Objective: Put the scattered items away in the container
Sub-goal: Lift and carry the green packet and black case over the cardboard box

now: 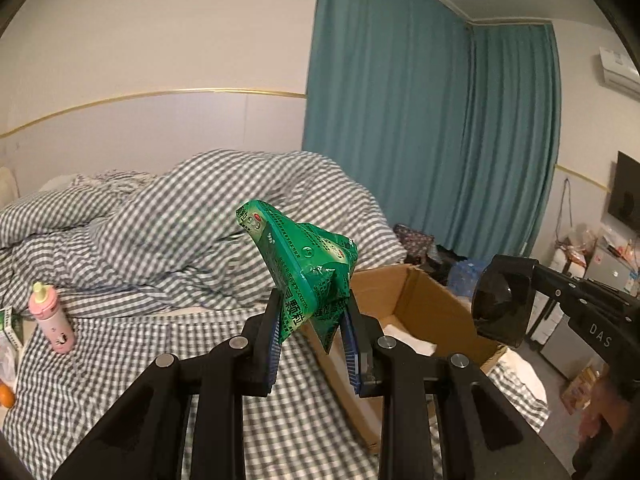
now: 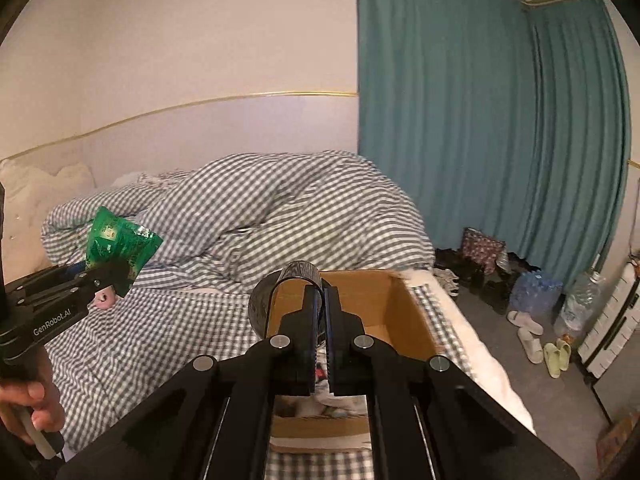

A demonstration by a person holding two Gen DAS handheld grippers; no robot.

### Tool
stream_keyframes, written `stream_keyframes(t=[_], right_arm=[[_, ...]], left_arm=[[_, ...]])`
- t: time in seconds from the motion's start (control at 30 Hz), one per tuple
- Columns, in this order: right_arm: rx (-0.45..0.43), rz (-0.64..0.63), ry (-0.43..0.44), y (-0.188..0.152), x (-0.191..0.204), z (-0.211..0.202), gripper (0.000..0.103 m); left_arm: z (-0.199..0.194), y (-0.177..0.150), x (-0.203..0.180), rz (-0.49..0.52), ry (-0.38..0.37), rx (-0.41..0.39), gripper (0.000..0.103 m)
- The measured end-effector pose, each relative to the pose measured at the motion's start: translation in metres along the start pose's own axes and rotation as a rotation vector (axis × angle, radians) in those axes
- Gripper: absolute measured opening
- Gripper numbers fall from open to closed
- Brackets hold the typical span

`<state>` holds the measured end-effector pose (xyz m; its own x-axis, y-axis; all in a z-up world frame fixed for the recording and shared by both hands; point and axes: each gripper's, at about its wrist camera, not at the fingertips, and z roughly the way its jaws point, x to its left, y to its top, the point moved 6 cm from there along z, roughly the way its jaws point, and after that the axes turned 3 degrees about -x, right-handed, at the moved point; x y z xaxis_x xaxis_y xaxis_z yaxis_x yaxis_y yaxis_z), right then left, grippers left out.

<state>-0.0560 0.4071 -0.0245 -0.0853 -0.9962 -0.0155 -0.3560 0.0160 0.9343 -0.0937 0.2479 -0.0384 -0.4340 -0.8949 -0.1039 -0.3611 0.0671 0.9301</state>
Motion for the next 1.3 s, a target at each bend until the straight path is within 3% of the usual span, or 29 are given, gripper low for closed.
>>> stream_keyframes(t=[0.33,0.77,1.17,1.3], right_arm=[[-0.004,0.027,-0.074,-0.002,-0.054,-0.009,0.003],[0.022,0.054,-0.095,-0.012,-0.078,0.007,0.003],[0.111,0.055,-0.082,-0.027,-0.083,0.043,0.003],[0.178,0.051,-0.074,-0.035,-0.086,0.060,0.003]], left_arm=[[0.021,0.000,-0.052,0.027,-0.067,0.018,0.026],[0.052,-0.009,-0.071,0.049,-0.091,0.064,0.026],[0.099,-0.037,-0.072,0.051,-0.103,0.228,0.027],[0.114,-0.047,-0.074,0.064,-0.099,0.283,0.027]])
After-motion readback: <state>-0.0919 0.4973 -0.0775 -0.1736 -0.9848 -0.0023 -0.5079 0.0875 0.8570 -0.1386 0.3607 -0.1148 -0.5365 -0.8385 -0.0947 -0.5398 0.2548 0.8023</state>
